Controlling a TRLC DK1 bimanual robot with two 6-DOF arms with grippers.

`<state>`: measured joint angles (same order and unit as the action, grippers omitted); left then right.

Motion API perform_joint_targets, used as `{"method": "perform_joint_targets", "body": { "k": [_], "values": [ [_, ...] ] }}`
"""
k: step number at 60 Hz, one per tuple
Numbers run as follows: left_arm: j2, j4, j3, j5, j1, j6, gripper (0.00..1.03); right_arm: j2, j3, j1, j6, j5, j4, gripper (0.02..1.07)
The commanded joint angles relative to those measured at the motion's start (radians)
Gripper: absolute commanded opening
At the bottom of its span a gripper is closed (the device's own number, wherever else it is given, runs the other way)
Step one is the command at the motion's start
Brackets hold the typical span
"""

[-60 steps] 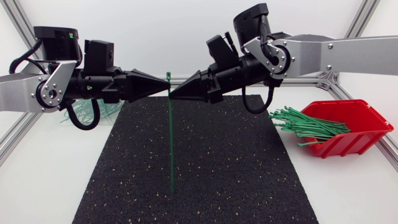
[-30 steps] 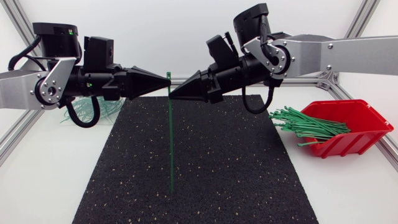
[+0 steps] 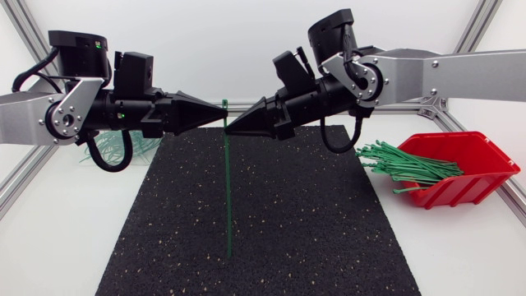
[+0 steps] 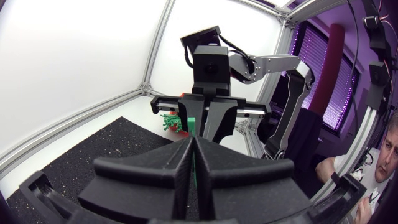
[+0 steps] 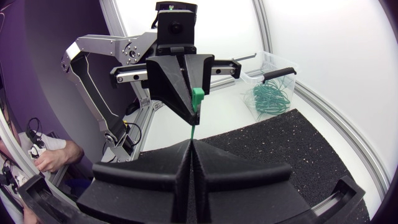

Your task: Take a green cable tie from the red box, thread the tail through the head to close it, then place it in the transparent bin on the left.

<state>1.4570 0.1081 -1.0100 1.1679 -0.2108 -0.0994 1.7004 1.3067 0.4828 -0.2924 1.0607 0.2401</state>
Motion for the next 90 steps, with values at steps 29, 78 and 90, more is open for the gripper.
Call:
{"method": "perform_joint_targets", "body": {
  "k": [29, 78, 90],
  "values": [
    [-0.058, -0.137, -0.116, -0.105, 0.008, 0.027, 0.03, -0.036, 0.008, -0.004, -0.257, -0.225, 0.185, 0.75],
    [0.141, -0.308, -0.242, -0.073, 0.074, -0.043, 0.03, -0.050, -0.075, 0.083, -0.579, -0.857, 0.307, 0.94],
    [0.206, -0.309, -0.294, -0.070, 0.059, -0.054, 0.03, -0.054, -0.135, 0.146, -0.582, -1.048, 0.220, 1.00]
  ]
}}
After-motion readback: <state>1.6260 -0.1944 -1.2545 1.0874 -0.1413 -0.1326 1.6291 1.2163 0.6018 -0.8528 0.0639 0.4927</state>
